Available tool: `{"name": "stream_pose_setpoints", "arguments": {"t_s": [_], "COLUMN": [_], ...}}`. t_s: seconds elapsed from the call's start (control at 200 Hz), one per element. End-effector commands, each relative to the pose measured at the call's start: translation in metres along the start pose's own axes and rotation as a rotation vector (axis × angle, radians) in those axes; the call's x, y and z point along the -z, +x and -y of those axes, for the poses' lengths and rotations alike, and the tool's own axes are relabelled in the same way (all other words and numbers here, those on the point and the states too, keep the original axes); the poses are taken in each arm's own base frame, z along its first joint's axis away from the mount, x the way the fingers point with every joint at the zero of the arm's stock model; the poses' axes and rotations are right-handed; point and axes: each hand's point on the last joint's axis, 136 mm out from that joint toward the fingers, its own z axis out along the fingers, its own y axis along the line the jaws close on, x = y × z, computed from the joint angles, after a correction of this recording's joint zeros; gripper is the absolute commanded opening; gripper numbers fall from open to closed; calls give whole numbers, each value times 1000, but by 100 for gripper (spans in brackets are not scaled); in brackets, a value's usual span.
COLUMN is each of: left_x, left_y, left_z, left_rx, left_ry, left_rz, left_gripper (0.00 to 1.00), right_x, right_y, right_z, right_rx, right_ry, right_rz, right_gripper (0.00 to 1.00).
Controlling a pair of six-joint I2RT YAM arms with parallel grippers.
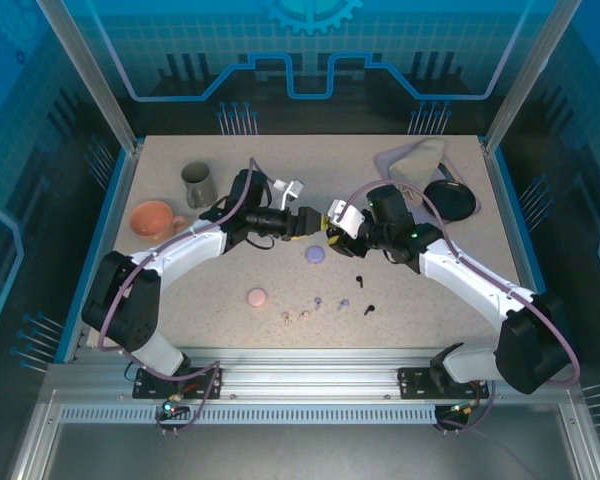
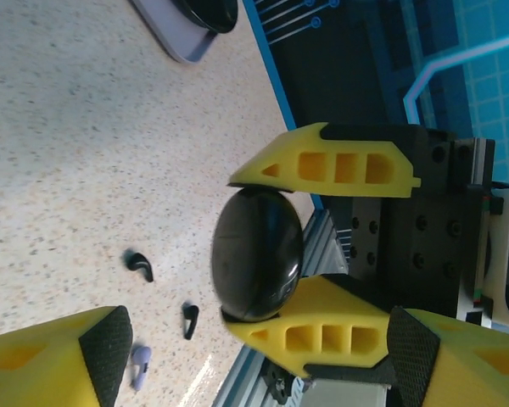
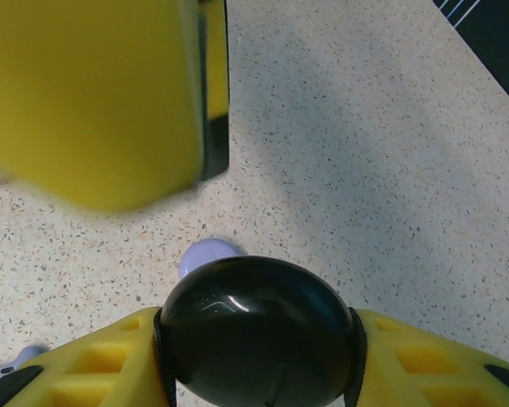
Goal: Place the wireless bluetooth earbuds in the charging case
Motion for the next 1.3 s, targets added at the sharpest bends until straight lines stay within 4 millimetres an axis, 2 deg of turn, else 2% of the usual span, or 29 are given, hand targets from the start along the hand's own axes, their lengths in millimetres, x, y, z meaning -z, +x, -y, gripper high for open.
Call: {"name": "stream_pose_setpoints", "arguments": {"t_s": [0.0,0.38,0.6,0.715,0.775,0.925,1.186,1.296], "left_x": [-13,-35,-35,-32,-30,-24,-10,1], "left_y": [-5,4,3,1,2,-2,-14,-24], "left_z": [18,18,25,28,28,25,16,13], "left_rx": [-12,-21,-72,-110,-130,-184,-302,-357], "left_ry": [57,56,67,63,56,15,-95,-152], "left_rz": [-15,-69,-64,-49,-40,2,117,188], "left_gripper": [79,46,20,12,10,7,0,0], "right_x": [-1,-4,-10,-10,-8,3,41,60], "right_y": [-11,-15,-11,-10,-11,-11,-26,-30], "right_z": [-6,-10,-15,-15,-14,-9,4,13], "right_rx": [20,-10,-22,-23,-26,-45,-125,-173], "right_ry": [-14,-53,-93,-99,-102,-88,-46,0], "right_rz": [38,48,20,7,7,14,113,161], "right_gripper": [47,46,47,49,52,69,98,100]}}
